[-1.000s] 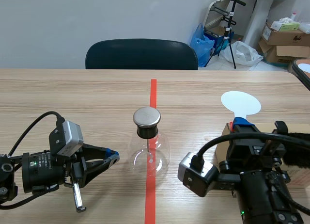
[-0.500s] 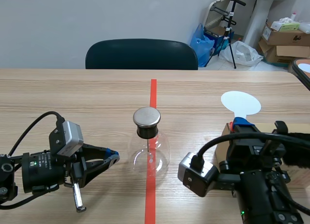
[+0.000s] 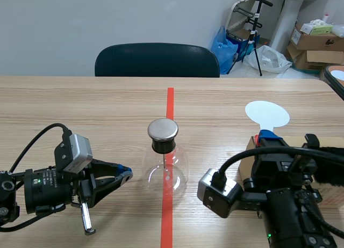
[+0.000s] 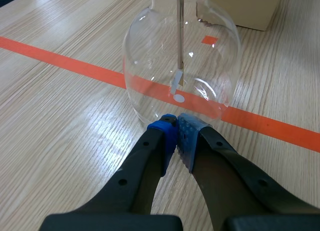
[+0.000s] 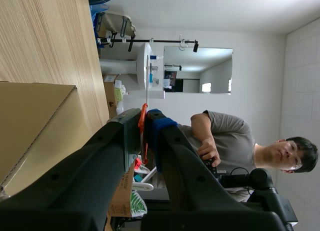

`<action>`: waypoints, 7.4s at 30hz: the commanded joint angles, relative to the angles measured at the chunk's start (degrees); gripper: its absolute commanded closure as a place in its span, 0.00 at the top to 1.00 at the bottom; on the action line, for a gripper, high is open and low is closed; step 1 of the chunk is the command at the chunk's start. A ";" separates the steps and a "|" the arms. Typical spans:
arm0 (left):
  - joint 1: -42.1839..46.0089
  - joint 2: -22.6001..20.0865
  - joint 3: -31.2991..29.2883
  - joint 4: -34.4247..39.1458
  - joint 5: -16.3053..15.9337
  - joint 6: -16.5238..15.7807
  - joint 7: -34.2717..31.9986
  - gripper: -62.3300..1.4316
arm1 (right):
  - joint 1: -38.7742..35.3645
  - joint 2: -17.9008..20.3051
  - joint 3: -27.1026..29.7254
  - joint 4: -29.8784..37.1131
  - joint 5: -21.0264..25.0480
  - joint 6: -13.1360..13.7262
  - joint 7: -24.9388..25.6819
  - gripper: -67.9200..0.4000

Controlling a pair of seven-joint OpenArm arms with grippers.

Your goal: Do the electroscope experiment

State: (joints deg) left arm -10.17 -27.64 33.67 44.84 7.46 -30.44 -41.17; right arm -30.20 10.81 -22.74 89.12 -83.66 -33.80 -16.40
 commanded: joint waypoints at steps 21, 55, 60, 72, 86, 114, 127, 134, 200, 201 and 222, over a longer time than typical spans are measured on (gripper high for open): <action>-0.02 0.13 -0.26 1.18 -0.76 -0.09 -0.98 0.07 | 0.68 0.31 -0.04 0.39 -0.04 -3.45 8.74 0.03; 0.02 0.13 -0.26 1.18 -0.76 -0.11 -0.96 0.07 | 0.68 0.31 -0.04 0.39 -0.04 -3.41 39.65 0.03; 0.02 0.13 -0.26 1.18 -0.76 -0.11 -0.96 0.07 | 0.68 0.31 -0.04 0.39 -0.04 -3.41 41.07 0.03; 0.02 0.13 -0.26 1.18 -0.76 -0.11 -0.96 0.07 | 0.68 0.31 -0.04 0.39 -0.04 -3.41 41.18 0.03; 0.02 0.13 -0.26 1.18 -0.76 -0.11 -0.96 0.07 | 0.68 0.31 -0.04 0.39 -0.04 -3.39 41.16 0.03; 0.02 0.13 -0.26 1.18 -0.76 -0.11 -0.98 0.07 | 0.68 0.31 -0.04 0.39 -0.04 -3.39 41.16 0.03; 0.02 0.13 -0.26 1.18 -0.76 -0.11 -0.98 0.07 | 0.68 0.31 -0.04 0.39 -0.04 -3.39 41.16 0.03; 0.02 0.13 -0.26 1.18 -0.76 -0.11 -0.98 0.07 | 0.68 0.31 -0.04 0.39 -0.04 -3.39 41.16 0.03; 0.02 0.13 -0.26 1.18 -0.76 -0.11 -0.98 0.07 | 0.68 0.31 -0.04 0.39 -0.04 -3.39 41.18 0.03; 0.02 0.13 -0.26 1.18 -0.76 -0.11 -0.98 0.07 | 0.68 0.31 -0.04 0.39 -0.04 -3.39 41.18 0.03; 0.02 0.13 -0.26 1.18 -0.76 -0.11 -0.98 0.07 | 0.66 0.31 -0.04 0.39 -0.04 -3.39 19.52 0.03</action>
State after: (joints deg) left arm -10.17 -27.64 33.67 44.84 7.46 -30.44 -41.17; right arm -30.20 10.83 -22.74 89.12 -83.66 -36.40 3.64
